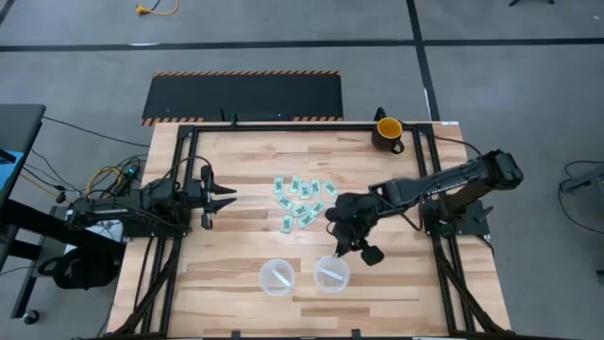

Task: Pick and place Stevia / Truvia into bins
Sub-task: Put the white stevia pack into the right transparent basket

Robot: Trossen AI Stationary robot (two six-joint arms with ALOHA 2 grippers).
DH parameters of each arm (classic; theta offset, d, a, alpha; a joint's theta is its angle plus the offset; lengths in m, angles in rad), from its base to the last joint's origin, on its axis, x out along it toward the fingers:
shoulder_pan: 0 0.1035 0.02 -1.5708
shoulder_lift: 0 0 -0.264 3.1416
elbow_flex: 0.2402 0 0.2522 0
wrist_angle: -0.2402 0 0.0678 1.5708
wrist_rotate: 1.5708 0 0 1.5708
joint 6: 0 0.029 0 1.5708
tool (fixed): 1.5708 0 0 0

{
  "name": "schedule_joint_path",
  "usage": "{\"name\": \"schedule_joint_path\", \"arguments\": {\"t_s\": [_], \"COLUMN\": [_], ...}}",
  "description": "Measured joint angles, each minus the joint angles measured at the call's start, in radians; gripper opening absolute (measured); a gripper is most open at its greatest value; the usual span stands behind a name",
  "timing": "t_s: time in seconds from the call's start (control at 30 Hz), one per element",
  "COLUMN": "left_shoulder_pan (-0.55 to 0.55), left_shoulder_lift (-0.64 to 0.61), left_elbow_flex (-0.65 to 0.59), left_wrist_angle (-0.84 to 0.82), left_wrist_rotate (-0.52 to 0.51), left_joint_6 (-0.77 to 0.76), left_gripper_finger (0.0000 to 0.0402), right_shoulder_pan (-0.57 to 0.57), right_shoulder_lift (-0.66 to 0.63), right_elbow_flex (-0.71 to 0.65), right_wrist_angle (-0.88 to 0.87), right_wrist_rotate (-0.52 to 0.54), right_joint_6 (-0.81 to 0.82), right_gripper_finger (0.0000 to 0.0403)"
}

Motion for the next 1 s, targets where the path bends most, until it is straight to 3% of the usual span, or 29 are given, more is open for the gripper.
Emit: {"name": "schedule_joint_path", "arguments": {"t_s": [0.37,0.6,1.0], "left_shoulder_pan": [0.0,0.0,0.0], "left_shoulder_lift": [0.0,0.002,0.002], "left_elbow_flex": [0.0,0.0,0.0], "left_wrist_angle": [0.0,0.0,0.0], "left_wrist_rotate": [0.0,0.0,0.0], "left_joint_6": [0.0,0.0,0.0], "left_gripper_finger": [0.0097,0.0097,0.0097], "right_shoulder_pan": [0.084,0.084,0.078], "right_shoulder_lift": [0.075,0.143,0.141], "right_elbow_flex": [0.002,0.001,0.0], "right_wrist_angle": [0.073,0.114,0.11], "right_wrist_rotate": [0.0,-0.01,-0.021], "right_joint_6": [0.057,0.102,0.153], "right_gripper_finger": [0.0021,0.0039,0.0089]}}
